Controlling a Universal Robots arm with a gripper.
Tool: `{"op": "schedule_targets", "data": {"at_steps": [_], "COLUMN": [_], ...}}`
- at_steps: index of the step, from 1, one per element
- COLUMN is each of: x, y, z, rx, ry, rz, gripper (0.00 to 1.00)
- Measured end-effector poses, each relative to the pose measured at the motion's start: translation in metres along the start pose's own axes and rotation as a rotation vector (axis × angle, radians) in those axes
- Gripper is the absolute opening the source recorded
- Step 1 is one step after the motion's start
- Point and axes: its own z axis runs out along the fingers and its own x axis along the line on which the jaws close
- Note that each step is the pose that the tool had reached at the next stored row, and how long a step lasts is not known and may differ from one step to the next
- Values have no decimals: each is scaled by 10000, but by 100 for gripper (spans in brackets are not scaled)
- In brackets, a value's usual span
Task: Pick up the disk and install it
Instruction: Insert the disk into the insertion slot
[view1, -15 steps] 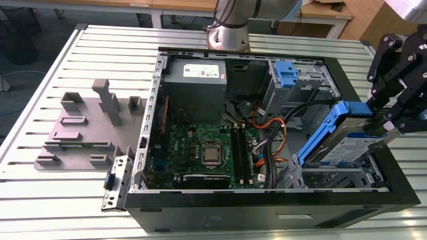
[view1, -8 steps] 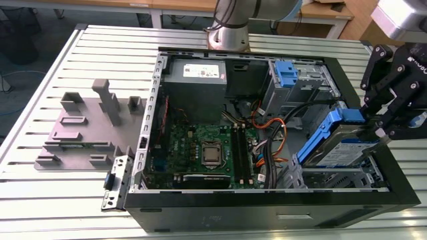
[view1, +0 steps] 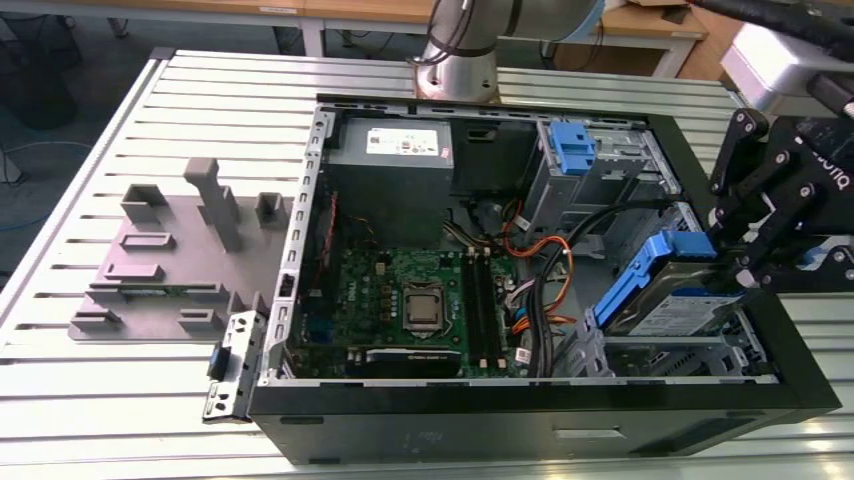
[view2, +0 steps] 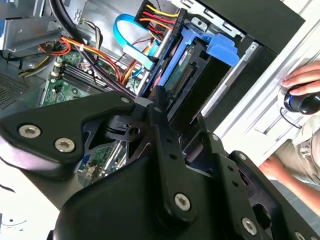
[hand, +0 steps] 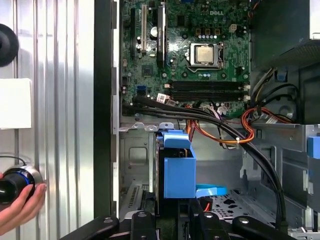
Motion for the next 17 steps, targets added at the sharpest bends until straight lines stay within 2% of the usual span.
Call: {"op": "schedule_targets", "data": {"at_steps": [17], "x": [8], "y": [-3], "z": [310], "rx": [0], "ry": [1], "rz": [-1], "gripper": [35]}}
